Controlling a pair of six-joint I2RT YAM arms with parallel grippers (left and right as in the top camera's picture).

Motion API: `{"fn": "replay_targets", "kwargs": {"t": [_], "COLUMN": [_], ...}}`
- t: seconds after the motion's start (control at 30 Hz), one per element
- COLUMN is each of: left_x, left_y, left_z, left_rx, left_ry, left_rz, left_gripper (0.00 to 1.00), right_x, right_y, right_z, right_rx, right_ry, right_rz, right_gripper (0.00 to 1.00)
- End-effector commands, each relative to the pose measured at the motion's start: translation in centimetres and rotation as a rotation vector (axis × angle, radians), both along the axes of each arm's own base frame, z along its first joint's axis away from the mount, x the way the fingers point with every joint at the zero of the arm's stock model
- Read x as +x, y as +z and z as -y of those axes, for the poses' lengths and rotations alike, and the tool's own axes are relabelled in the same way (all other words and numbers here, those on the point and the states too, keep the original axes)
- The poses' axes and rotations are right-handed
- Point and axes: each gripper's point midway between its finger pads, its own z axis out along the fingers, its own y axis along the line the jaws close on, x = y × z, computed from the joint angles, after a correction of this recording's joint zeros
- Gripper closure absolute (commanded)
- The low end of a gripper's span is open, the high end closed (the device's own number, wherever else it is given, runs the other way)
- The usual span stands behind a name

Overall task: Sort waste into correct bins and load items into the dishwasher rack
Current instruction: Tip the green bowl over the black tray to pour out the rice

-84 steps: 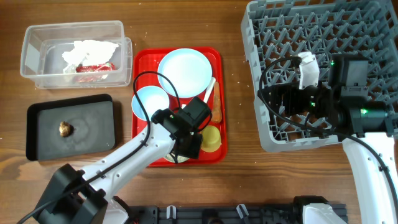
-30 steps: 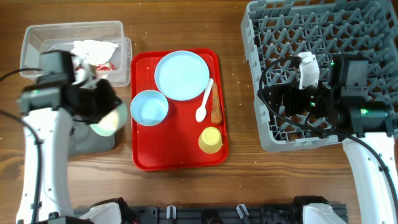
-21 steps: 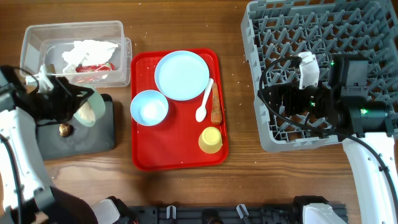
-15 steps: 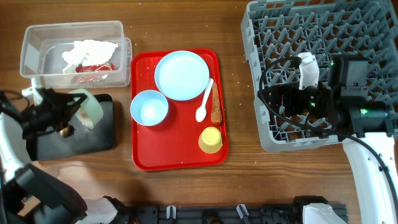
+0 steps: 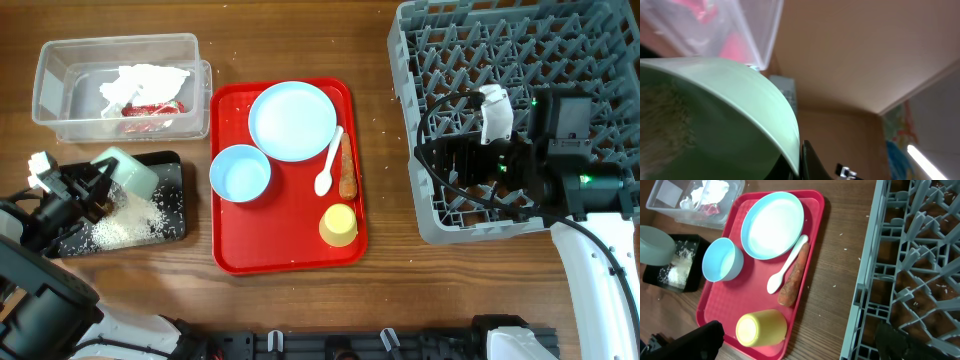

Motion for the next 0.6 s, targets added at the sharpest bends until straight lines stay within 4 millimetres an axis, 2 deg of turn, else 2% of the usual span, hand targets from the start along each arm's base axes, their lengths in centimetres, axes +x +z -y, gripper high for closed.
{"fn": "replay_targets", "kwargs": {"t": [0.0, 0.57], "left_x": [0.21, 0.11], "left_y": [1.57, 1.76], "left_z": [-0.38, -0.25], "left_rx": [-0.095, -0.155], "left_ry": [0.033, 0.036], "left_rz": [0.059, 0.013], "left_gripper": [0.96, 0.96], "right_x": [0.34, 0.16], "right_y": [0.62, 0.49], "right_z": [0.11, 0.11], "right_rx": [-0.005, -0.005], "right_ry": [-0.005, -0.005], "right_rz": [0.015, 0.005], "right_gripper": [0.00, 0.00]}}
